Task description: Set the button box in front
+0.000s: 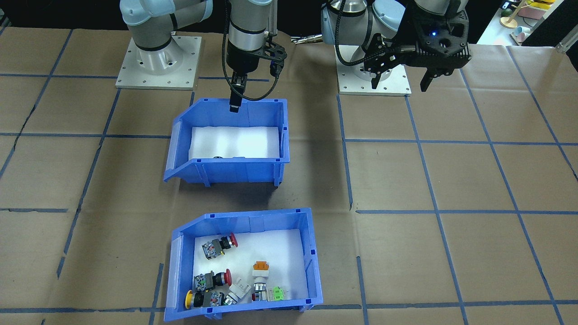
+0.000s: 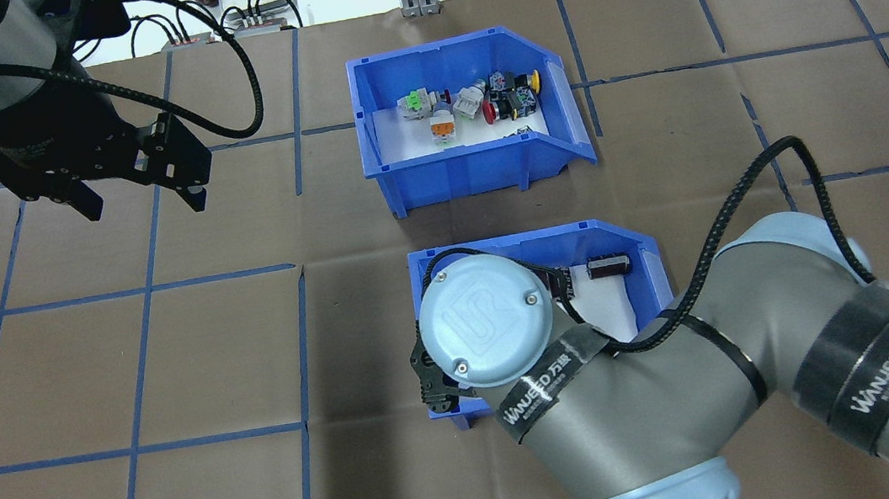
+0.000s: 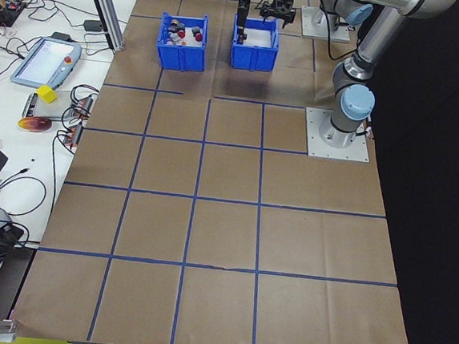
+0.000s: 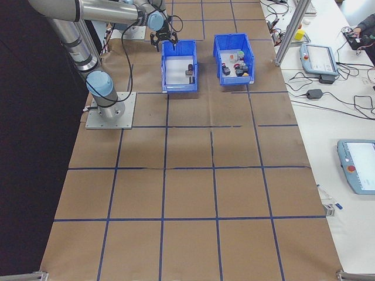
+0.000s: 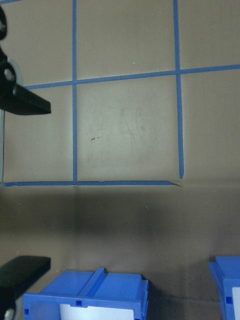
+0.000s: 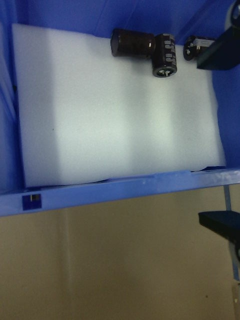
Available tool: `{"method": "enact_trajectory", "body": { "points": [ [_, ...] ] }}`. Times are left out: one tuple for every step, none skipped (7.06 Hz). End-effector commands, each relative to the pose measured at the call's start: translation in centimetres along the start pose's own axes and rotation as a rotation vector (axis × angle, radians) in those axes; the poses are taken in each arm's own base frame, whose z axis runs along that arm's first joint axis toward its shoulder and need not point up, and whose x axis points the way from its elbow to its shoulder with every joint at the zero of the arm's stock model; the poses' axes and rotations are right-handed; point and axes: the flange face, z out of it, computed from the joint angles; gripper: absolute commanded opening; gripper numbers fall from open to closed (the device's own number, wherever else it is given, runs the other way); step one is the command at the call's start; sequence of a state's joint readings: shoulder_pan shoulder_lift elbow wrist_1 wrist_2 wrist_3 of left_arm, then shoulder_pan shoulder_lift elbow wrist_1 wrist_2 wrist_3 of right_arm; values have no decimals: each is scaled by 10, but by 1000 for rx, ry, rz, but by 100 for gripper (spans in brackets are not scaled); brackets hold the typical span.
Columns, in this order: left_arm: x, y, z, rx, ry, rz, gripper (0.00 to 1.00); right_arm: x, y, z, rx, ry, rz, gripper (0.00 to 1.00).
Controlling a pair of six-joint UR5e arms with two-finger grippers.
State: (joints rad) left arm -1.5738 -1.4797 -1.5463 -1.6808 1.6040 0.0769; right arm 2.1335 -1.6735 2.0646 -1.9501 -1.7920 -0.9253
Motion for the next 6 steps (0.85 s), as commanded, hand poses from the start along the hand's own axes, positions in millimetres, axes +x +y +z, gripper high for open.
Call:
{"method": "enact_trajectory", "body": {
  "points": [
    [0, -1, 0, 4, 2, 9, 99, 31, 58, -39, -19, -31, 133, 100],
    [0, 1, -1, 5, 2, 7, 99, 48, 89, -55, 5, 1, 229, 100],
    [0, 1, -2, 7, 0, 7, 99, 72, 122, -58, 5, 7, 366, 100],
    [0, 2, -2, 8, 0, 7, 99, 93, 144, -65, 29, 8, 480, 100],
    [0, 2, -2, 8, 0, 6, 99, 112, 162, -70, 97, -24, 643, 100],
    [0, 2, -3, 10, 0, 3, 99, 128, 179, -69, 94, -37, 885, 100]
  ]
}}
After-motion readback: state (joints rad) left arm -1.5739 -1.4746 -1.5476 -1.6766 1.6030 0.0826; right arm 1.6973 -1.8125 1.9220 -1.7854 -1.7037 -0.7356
